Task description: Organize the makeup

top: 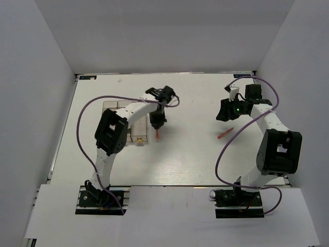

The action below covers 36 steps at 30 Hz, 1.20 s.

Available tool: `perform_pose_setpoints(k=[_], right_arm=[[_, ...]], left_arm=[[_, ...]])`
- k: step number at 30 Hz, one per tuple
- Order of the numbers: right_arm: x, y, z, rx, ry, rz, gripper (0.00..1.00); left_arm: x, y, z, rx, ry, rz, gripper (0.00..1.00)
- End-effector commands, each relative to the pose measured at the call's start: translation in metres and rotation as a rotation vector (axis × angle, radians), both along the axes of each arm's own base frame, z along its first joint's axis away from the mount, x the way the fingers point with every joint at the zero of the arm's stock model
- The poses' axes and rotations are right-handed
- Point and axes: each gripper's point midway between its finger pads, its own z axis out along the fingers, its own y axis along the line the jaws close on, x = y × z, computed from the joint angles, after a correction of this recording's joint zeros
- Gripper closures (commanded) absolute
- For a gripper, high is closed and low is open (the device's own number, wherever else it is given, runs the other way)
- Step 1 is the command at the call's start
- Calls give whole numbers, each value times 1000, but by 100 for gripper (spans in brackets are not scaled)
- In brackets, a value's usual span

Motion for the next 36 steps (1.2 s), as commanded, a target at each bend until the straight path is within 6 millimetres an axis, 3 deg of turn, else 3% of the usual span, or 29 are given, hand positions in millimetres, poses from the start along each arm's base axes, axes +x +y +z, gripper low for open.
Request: perform_pose_setpoints(k=[1, 6, 9, 16, 19, 20, 24, 27, 31, 35, 36], right_arm=[[-5, 2, 10, 11, -35, 20, 47], [-5, 2, 11, 9, -35, 18, 47], [-5, 2, 10, 9, -34, 18, 47], [-3, 1, 10, 8, -28, 16, 46], [-2, 2, 11, 4, -29, 18, 46], [-1, 1, 12, 4, -30, 20, 46], [-1, 5, 14, 7, -36, 77, 39], [-5, 10, 19, 4, -62, 186, 30], [-13, 18, 28, -5, -143, 410, 28], [-33, 10, 22, -133, -267, 727, 33], [-43, 4, 14, -192, -323, 867, 34]], left_arm=[[37, 34, 61, -20, -147, 41, 95], [72, 72, 80, -18, -193, 103, 95], [83, 83, 88, -29, -212, 116, 95], [89, 123, 68, 19, -168, 154, 93], [88, 128, 62, 27, -155, 138, 70], [90, 132, 60, 26, -152, 145, 50], [95, 125, 70, -15, -177, 130, 28], [100, 119, 81, -50, -206, 117, 24], [107, 107, 107, -127, -261, 92, 23], [100, 83, 135, -236, -312, 16, 29], [98, 72, 158, -296, -373, -28, 34]])
